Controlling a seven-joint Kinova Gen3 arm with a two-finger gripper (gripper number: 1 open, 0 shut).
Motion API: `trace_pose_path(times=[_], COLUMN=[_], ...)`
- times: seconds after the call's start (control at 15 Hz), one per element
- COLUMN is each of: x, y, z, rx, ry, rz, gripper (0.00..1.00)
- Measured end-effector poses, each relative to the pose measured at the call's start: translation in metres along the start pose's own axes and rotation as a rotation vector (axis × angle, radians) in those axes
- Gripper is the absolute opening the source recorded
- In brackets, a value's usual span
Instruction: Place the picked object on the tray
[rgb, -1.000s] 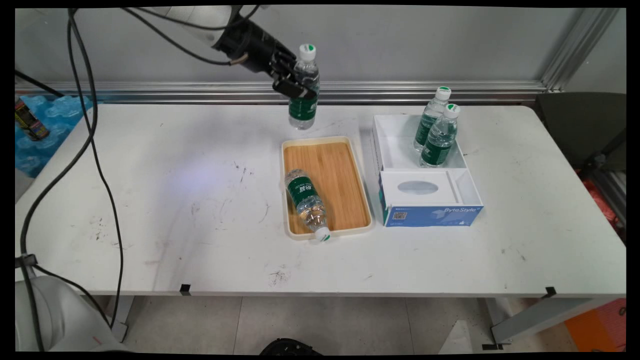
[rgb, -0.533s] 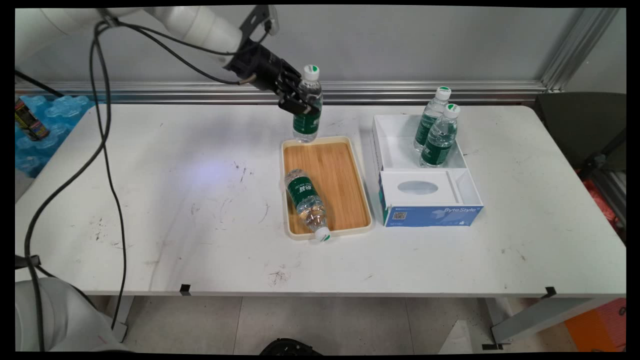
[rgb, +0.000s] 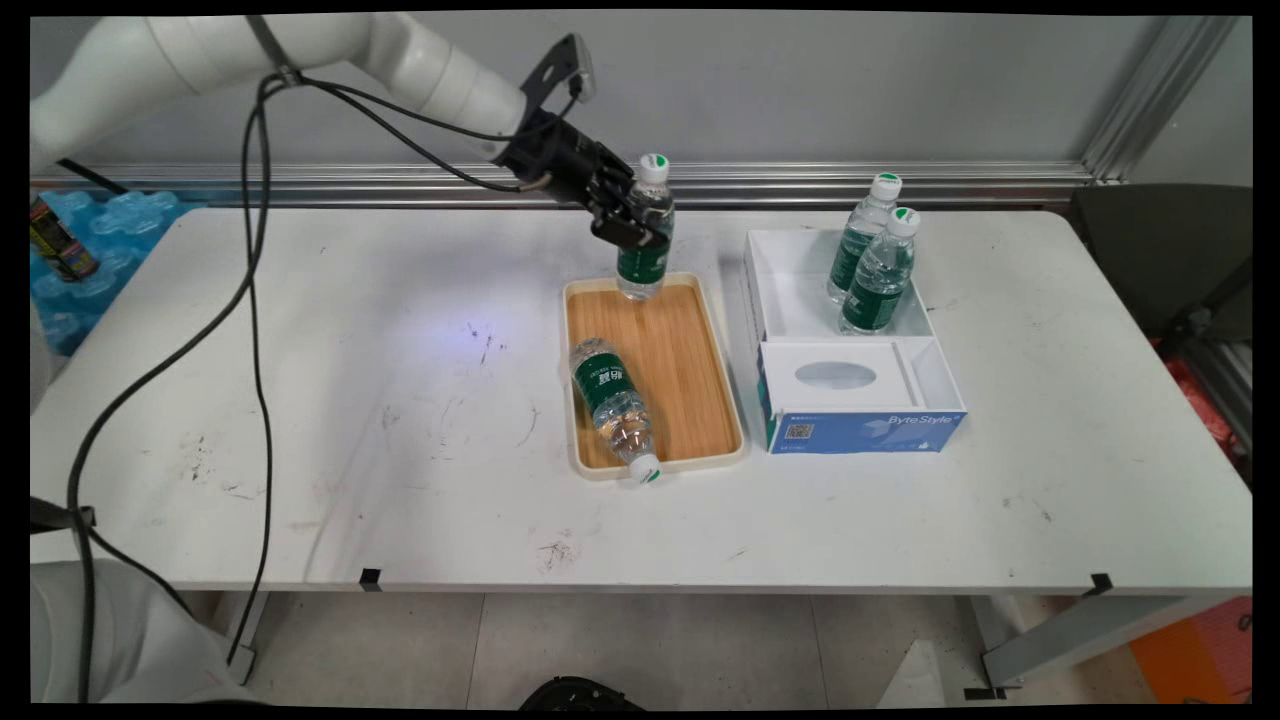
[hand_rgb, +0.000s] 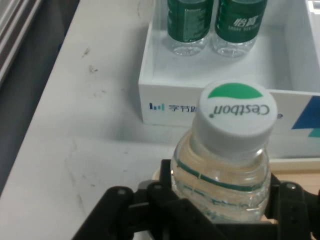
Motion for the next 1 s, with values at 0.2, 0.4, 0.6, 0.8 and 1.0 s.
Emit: trace_pose_path(times=[0.2,0.4,0.6,0.8,1.0], x=[-0.002,-0.006,-0.010,-0.011,-0.011], y=[-0.003,-0.006,-0.007,-0.007,-0.007], z=[0.016,0.026,0.034,0.039,0.040], rx=[-0.010,-0.015,-0.020,-0.024,-0.027], ry=[0.006,0.005,0.004,0.008,0.014], rz=[-0.002,-0.002,-0.003,0.000,0.007], gripper=[0.00,0.00,0.00,1.00,1.00])
